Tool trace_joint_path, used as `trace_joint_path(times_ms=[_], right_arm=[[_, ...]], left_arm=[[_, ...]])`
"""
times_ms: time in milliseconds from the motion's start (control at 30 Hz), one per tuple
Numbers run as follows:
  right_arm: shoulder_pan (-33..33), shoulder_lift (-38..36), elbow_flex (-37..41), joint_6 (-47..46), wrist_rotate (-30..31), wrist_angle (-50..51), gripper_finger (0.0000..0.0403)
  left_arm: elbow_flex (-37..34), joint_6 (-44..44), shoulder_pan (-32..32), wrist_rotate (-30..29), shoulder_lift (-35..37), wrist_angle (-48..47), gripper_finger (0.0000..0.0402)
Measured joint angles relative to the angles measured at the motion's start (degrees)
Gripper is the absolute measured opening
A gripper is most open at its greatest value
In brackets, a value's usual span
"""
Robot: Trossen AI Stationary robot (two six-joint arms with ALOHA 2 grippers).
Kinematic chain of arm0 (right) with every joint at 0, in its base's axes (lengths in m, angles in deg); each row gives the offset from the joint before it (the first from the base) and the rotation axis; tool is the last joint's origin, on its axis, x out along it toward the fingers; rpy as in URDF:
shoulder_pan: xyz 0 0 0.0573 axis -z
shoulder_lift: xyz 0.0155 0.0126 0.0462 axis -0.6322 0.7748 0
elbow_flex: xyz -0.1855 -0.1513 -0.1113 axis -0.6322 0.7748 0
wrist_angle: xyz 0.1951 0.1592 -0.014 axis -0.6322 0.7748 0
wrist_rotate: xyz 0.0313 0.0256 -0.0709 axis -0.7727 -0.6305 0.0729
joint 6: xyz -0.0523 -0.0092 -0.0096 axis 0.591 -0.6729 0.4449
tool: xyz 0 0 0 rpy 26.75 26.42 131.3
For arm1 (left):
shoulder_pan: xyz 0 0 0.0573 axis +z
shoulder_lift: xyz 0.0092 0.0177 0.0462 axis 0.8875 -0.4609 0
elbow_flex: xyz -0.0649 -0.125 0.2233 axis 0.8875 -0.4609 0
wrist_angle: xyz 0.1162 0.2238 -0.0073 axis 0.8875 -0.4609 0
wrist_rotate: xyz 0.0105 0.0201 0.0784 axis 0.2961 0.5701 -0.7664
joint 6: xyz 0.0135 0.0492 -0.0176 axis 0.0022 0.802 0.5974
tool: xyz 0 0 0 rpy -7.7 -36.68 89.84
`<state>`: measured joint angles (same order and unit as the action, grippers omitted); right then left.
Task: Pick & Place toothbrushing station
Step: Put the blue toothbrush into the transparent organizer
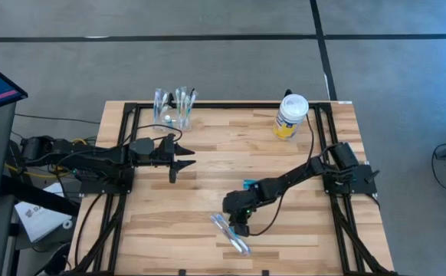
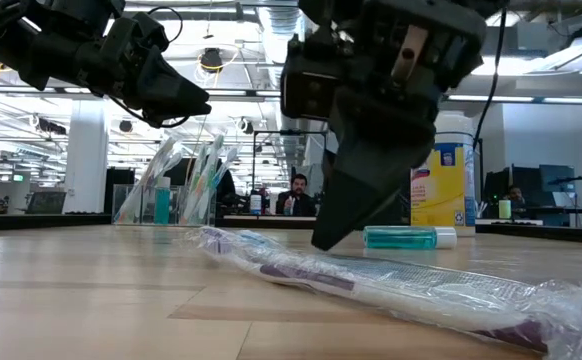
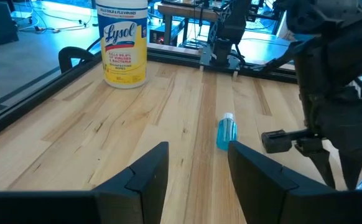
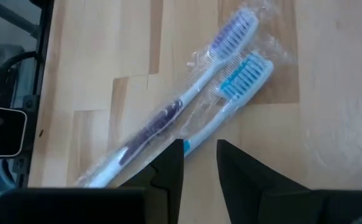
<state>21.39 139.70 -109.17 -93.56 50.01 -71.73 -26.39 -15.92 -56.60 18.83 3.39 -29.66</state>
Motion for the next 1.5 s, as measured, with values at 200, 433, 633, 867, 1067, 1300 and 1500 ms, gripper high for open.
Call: trace_joint_path(times_ms=[200, 433, 633, 867, 1067, 1300, 1500], right_arm=[[0.0, 0.0, -2.3, -3.1, -0.2, 3.1, 0.0088], [-0.2, 0.0, -3.0, -4.4, -0.2, 5.4, 0.0088], [-0.6, 0.5, -3.1, -6.7, -0.4, 5.4, 0.0088], [-0.6, 0.8, -3.1, -9.6, -1.2, 5.2, 0.0088], [-0.9, 0.8, -3.7, -11.8, -1.1, 4.3, 0.0088], [-1.4, 0.8, -3.7, -13.4, 0.3, 4.5, 0.0088], [-2.5, 0.8, -3.7, -15.4, 1.7, 4.5, 0.0088]], left_arm=[[0.0, 0.0, 0.0, 0.0, 0.0, 0.0, 0.0159], [0.0, 0.0, 0.0, 0.0, 0.0, 0.0, 0.0159], [0.0, -0.1, 0.0, 0.0, 0.0, 0.0, 0.0159], [0.0, -1.6, 0.0, 0.0, 0.0, 0.0, 0.0159], [0.0, -2.6, 0.0, 0.0, 0.0, 0.0, 0.0159], [0.0, -4.5, 0.0, 0.0, 0.0, 0.0, 0.0159], [0.0, -4.5, 0.0, 0.0, 0.0, 0.0, 0.0159]])
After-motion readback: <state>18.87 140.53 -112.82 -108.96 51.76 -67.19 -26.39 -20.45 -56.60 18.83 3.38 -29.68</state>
